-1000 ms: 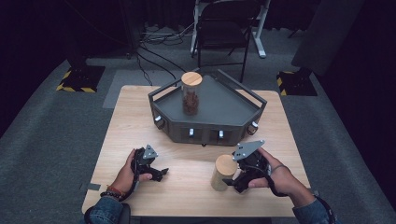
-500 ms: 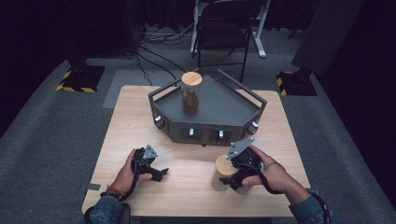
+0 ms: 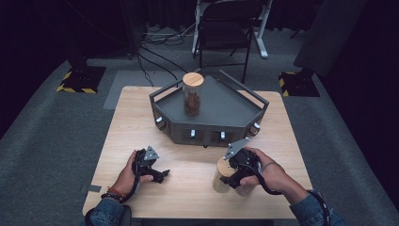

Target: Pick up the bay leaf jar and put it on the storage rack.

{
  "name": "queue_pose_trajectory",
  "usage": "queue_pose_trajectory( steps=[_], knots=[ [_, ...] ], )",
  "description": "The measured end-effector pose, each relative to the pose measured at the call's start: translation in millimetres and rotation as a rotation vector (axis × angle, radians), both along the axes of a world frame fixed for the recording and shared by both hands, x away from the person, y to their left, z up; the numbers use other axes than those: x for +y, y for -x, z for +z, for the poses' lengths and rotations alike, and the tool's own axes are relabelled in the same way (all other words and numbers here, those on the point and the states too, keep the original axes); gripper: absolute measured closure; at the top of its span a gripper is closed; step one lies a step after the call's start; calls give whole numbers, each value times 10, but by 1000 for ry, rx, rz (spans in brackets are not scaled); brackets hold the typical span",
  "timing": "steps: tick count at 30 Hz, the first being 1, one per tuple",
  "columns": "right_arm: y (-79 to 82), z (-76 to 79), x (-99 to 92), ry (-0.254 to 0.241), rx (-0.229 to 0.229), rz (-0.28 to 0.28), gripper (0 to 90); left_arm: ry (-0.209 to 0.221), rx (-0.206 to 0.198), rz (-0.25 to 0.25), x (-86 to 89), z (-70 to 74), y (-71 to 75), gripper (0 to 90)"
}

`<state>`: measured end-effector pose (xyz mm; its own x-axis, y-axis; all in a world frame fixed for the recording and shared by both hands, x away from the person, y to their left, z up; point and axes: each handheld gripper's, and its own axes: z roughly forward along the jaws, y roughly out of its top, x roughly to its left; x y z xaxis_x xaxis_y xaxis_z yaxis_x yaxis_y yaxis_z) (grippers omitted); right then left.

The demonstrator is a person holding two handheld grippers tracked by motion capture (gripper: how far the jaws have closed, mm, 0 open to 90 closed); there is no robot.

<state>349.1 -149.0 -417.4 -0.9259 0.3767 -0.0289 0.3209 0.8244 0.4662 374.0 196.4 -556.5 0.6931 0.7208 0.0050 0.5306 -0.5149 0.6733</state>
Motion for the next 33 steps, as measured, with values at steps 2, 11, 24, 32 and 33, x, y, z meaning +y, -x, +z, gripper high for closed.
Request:
queue_pose_trajectory(
  steps=[2, 11, 24, 32, 33],
  knots=[
    [-16, 4, 3, 4, 11, 5, 236, 0, 0, 0, 0, 0, 0, 3],
    [-30, 11, 5, 8, 22, 13, 241, 0, 0, 0, 0, 0, 0, 4],
    [-14, 35, 23, -8, 26, 17, 243, 0, 0, 0, 0, 0, 0, 4],
    [-47, 161, 17, -29, 18, 14, 243, 0, 0, 0, 0, 0, 0, 4],
    [-53, 181, 15, -31, 18, 19, 243, 0, 0, 0, 0, 0, 0, 4]
  ],
)
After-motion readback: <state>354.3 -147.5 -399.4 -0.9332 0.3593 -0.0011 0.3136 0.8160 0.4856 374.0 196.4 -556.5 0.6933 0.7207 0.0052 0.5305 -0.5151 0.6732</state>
